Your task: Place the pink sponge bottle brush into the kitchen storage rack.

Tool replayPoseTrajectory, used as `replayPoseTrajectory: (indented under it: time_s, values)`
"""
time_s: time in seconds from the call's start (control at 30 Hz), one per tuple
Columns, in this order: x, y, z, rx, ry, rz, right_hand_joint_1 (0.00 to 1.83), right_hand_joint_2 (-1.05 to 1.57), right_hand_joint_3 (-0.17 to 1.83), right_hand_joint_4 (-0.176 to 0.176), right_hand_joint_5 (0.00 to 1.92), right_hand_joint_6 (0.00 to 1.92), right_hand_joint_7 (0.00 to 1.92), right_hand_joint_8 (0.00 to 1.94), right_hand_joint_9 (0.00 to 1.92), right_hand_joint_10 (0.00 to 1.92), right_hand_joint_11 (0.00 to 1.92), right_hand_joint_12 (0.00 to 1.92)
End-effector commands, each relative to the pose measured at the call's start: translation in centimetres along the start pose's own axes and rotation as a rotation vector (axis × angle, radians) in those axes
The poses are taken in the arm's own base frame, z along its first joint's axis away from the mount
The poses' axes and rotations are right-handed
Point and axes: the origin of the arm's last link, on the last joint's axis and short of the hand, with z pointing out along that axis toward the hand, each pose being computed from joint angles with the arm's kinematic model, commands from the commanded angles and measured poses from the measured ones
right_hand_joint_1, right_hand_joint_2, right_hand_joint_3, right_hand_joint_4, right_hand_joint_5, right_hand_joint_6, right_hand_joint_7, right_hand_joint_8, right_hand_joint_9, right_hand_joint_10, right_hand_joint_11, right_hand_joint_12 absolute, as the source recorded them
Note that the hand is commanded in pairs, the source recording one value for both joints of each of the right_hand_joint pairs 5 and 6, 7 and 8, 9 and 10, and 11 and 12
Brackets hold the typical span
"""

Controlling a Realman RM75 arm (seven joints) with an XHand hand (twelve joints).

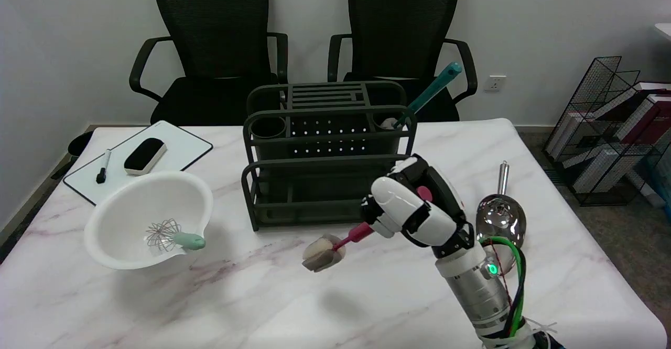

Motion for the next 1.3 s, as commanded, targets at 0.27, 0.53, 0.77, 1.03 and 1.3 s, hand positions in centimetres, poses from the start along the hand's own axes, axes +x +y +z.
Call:
replayPoseTrajectory:
  time_s: [0.27, 0.53, 0.77, 1.03, 1.3]
  values:
    - [3.3, -2.4, -3.1, 0.126, 0.012, -0.048, 1.03, 1.57, 0.6, 0.0, 1.92, 1.92, 1.92, 1.92, 1.92, 1.92, 1.92, 1.92]
    - [4.9, -5.0, 0.7, 0.187, 0.04, -0.114, 1.03, 1.57, 0.62, 0.0, 1.92, 1.92, 1.92, 1.92, 1.92, 1.92, 1.92, 1.92]
    - [6.8, -6.7, 5.9, 0.108, 0.055, -0.184, 1.04, 1.57, 0.61, 0.0, 1.92, 1.92, 1.92, 1.92, 1.92, 1.92, 1.92, 1.92]
    - [6.1, -8.2, 14.2, 0.008, -0.003, -0.112, 1.03, 1.57, 0.54, 0.0, 1.92, 1.92, 1.92, 1.92, 1.92, 1.92, 1.92, 1.92]
    - [2.7, -10.1, 20.4, 0.001, -0.103, 0.048, 1.03, 1.57, 0.53, 0.0, 1.92, 1.92, 1.92, 1.92, 1.92, 1.92, 1.92, 1.92]
